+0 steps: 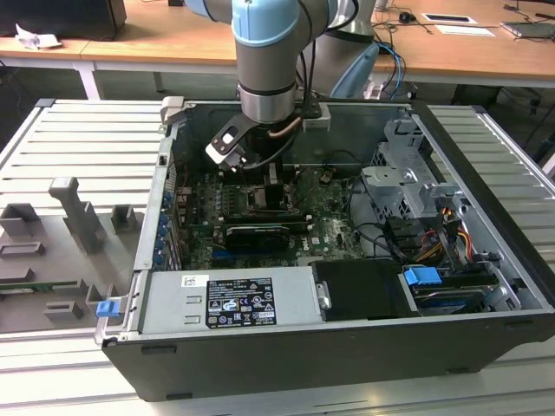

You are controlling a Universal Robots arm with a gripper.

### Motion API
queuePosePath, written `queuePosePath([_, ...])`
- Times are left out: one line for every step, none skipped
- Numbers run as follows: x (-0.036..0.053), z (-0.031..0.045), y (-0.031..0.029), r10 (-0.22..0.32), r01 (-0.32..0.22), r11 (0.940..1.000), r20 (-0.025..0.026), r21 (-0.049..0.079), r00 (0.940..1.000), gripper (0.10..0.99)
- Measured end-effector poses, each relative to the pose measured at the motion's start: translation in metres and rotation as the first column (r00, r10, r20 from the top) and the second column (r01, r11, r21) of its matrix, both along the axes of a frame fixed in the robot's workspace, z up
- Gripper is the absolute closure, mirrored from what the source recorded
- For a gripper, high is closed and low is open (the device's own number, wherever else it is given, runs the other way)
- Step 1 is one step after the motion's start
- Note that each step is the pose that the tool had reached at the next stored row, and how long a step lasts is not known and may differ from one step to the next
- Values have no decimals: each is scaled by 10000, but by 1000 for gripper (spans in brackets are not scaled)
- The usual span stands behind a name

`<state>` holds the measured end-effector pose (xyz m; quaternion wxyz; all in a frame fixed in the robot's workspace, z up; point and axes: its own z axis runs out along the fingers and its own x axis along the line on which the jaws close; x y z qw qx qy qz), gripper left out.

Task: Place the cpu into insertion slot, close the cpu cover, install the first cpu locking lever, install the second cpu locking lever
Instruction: 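Place the cpu into insertion slot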

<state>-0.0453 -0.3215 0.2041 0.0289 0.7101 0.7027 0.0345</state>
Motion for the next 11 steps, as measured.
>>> queuePosePath([1,-3,1,0,0,10000,0,-1,10000,553])
queuePosePath([2,-5,2,0,0,10000,-1,-2,10000,553])
queuePosePath([7,-8,4,0,0,10000,-1,-2,10000,553])
queuePosePath([10,-11,5,0,0,10000,-1,-1,10000,553])
queuePosePath([12,-14,8,-2,2,10000,0,-1,10000,553])
queuePosePath([12,-17,9,0,0,10000,0,-1,10000,553])
queuePosePath([12,-18,10,1,-1,10000,0,-1,10000,553])
queuePosePath([12,-23,15,-1,1,10000,1,0,10000,553])
queuePosePath([12,-32,17,1,-1,10000,-1,-3,10000,553])
queuePosePath([12,-33,16,0,0,10000,-3,-5,10000,553])
queuePosePath([12,-35,17,0,0,10000,-1,-2,10000,553])
